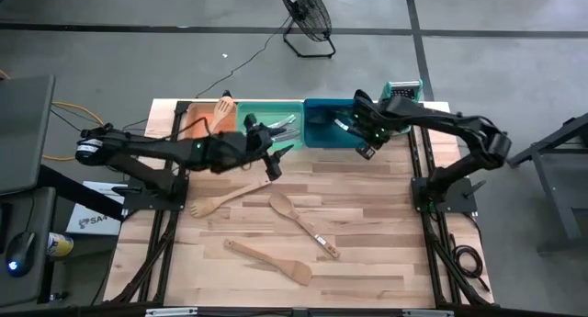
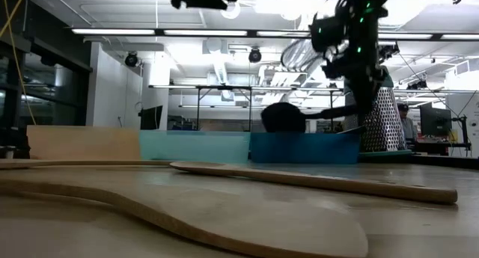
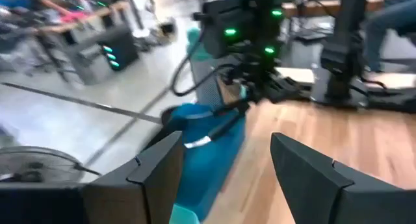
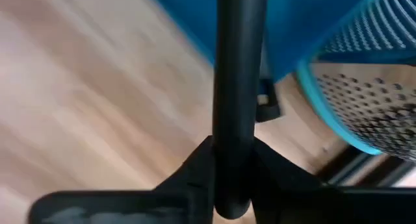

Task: Pick & Place Kitchen Items
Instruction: Put the black spatula into the blue bin, then put the brown serving spoon into the orange bin

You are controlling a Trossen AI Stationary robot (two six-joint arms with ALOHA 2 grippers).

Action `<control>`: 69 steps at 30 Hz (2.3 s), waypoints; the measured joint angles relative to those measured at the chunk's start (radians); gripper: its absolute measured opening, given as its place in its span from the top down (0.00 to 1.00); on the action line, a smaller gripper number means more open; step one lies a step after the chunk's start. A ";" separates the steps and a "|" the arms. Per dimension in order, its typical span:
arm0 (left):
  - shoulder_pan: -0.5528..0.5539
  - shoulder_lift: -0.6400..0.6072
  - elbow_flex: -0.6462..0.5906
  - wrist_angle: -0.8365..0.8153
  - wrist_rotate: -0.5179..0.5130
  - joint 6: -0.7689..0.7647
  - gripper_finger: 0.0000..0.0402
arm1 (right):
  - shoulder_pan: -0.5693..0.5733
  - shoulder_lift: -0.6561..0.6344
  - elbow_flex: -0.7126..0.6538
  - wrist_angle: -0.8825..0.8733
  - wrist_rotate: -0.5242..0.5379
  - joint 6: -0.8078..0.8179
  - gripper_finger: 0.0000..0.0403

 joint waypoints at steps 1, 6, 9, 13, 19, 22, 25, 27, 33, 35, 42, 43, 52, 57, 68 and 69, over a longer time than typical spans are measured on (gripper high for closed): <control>0.024 0.000 0.000 -0.013 0.050 -0.006 0.44 | -0.016 0.014 0.000 0.002 0.004 -0.008 0.90; 0.124 0.002 0.000 -0.095 0.265 -0.057 0.44 | -0.055 0.044 0.000 0.011 0.020 -0.039 0.90; 0.161 0.002 0.000 -0.125 0.357 -0.054 0.44 | -0.054 0.045 0.000 0.018 0.027 -0.057 0.90; 0.189 0.002 0.000 -0.162 0.431 -0.020 0.44 | -0.045 0.045 0.000 0.033 0.051 -0.112 0.90; 0.222 0.002 0.000 -0.208 0.453 0.030 0.44 | -0.039 0.045 0.000 0.154 0.070 -0.301 0.90; 0.240 0.002 0.000 -0.222 0.480 0.035 0.44 | -0.040 0.045 0.000 0.183 0.105 -0.371 0.90; 0.250 0.002 0.000 -0.230 0.503 0.033 0.44 | -0.040 0.045 0.000 0.199 0.150 -0.387 0.90; 0.250 0.002 0.000 -0.245 0.505 0.034 0.44 | -0.040 0.045 0.000 0.196 0.170 -0.386 0.90; 0.247 0.002 0.000 -0.271 0.505 0.035 0.44 | -0.040 0.045 0.000 0.190 0.181 -0.383 0.90; 0.247 0.002 0.000 -0.273 0.505 0.035 0.44 | -0.040 0.045 0.000 0.190 0.185 -0.386 0.90; 0.247 0.002 0.000 -0.277 0.505 0.032 0.44 | -0.040 0.044 0.000 0.188 0.237 -0.409 0.90; 0.247 0.002 0.000 -0.277 0.505 0.030 0.44 | -0.040 0.044 0.000 0.187 0.237 -0.409 0.90; 0.247 0.002 0.000 -0.303 0.526 0.030 0.44 | -0.040 0.044 0.000 0.190 0.236 -0.428 0.83; 0.247 0.002 0.000 -0.302 0.531 0.030 0.44 | -0.039 0.043 0.000 0.191 0.187 -0.418 0.74; 0.247 0.002 0.000 -0.321 0.531 0.030 0.44 | -0.001 0.039 0.000 0.190 0.149 -0.248 0.57; 0.247 0.002 0.000 -0.324 0.531 0.030 0.44 | 0.005 0.039 0.000 0.190 0.149 -0.229 0.55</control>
